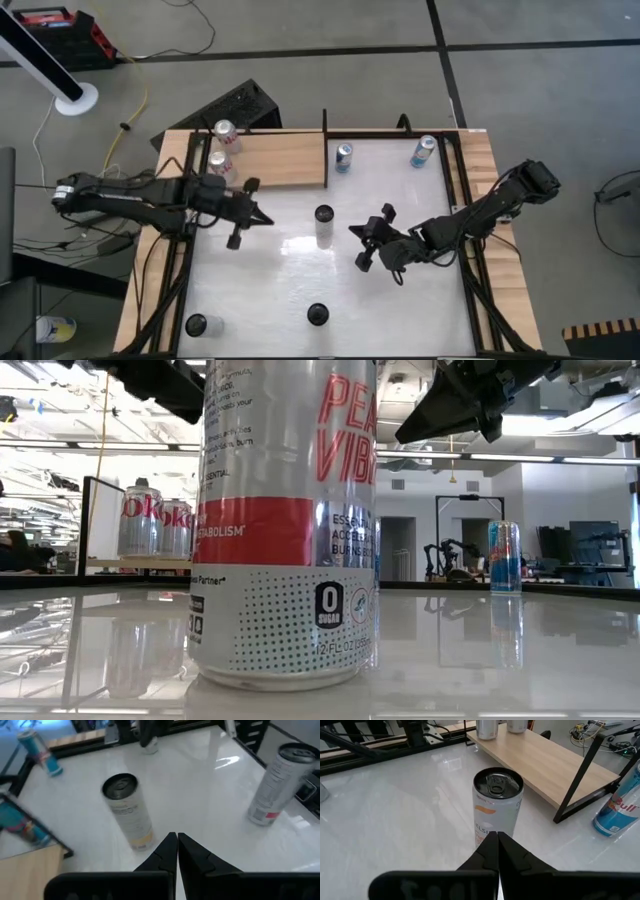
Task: Place canned beverage on shelf
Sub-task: Put the top left blue soda can on the shelf
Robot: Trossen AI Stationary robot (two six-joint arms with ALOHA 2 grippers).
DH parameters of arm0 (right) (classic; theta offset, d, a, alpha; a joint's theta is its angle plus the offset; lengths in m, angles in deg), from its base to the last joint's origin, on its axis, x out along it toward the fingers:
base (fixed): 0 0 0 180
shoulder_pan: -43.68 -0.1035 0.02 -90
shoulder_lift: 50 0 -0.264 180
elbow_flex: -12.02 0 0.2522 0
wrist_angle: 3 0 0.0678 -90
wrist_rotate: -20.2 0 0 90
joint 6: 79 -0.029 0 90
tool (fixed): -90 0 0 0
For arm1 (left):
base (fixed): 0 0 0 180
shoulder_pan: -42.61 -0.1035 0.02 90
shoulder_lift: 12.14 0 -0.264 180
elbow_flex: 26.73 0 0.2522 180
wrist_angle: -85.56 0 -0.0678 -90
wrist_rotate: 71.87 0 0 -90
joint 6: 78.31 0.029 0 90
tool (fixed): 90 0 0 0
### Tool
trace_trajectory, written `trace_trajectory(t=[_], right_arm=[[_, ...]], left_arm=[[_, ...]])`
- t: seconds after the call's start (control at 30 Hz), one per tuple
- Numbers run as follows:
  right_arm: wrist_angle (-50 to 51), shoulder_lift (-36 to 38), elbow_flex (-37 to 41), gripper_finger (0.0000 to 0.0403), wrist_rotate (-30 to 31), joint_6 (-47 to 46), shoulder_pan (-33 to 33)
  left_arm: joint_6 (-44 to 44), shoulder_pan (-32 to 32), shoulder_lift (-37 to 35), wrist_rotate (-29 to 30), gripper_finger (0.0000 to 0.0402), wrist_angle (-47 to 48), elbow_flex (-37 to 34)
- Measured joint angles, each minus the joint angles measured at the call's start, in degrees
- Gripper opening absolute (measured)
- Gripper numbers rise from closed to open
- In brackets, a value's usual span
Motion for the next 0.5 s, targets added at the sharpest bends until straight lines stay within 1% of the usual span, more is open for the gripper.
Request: trace_trajectory(t=[0.2, 0.33, 0.37, 0.47, 0.5], right_arm=[[0.0, 0.0, 0.0, 0.0021, 0.0, -0.2, 0.8], [0.2, 0.0, 0.0, 0.0021, 0.2, 2.3, 2.3], [0.1, 0.0, 0.0, 0.0021, 1.3, 2.7, 3.1], [0.0, 0.6, 0.0, 0.0021, 7.4, 2.5, 6.3], [0.0, 1.2, 0.0, 0.0021, 8.4, 3.0, 7.8]], left_arm=[[-0.2, 1.7, -0.1, 1.0, 0.0000, -8.3, -5.2], [-2.4, 1.7, 0.2, 1.8, 0.0000, -9.0, -5.8], [-3.5, 1.7, 0.2, 2.2, 0.0000, -9.1, -5.7], [-6.2, 1.7, 0.2, 2.5, 0.0000, -8.7, -5.7], [-7.0, 1.8, 0.2, 2.6, 0.0001, -8.8, -5.7]])
